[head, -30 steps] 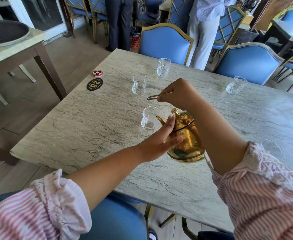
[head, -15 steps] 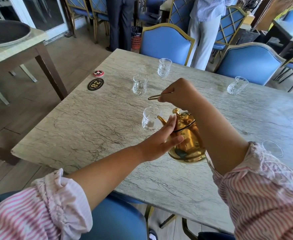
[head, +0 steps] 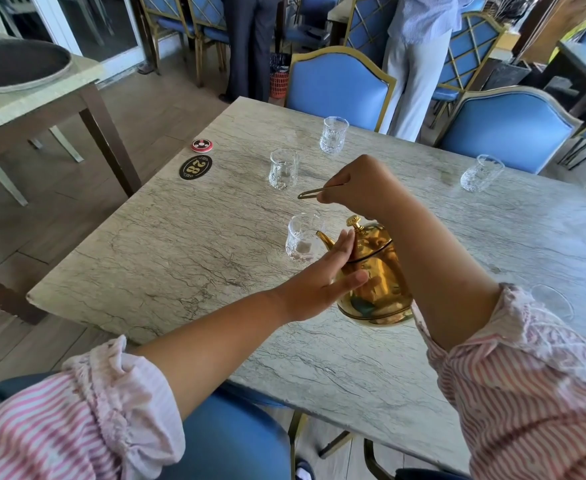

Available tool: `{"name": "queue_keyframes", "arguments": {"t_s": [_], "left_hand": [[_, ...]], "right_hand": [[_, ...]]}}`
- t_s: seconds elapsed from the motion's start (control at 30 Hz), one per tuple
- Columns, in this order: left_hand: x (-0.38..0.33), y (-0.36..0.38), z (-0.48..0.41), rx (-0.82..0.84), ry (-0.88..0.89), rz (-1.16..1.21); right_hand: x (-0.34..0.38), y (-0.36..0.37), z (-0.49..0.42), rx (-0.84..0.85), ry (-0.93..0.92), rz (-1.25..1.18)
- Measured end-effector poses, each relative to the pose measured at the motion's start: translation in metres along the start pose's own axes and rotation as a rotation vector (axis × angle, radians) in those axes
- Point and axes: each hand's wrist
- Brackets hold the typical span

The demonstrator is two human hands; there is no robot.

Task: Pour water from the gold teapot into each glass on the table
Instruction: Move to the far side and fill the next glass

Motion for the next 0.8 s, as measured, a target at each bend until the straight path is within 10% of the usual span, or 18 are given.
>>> {"name": "queue_keyframes", "arguments": {"t_s": [0.8], "left_hand": [[0.001, 0.02, -0.008, -0.09, -0.006, -0.206]], "right_hand": [[-0.035, -0.002, 0.007, -0.084, -0.155, -0.112]]}}
Point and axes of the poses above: each hand's wrist, its own z-axis away from the middle knuckle, its own y-axis out of the palm, x = y × z, and after that the axes turned 10 degrees about z, right-handed
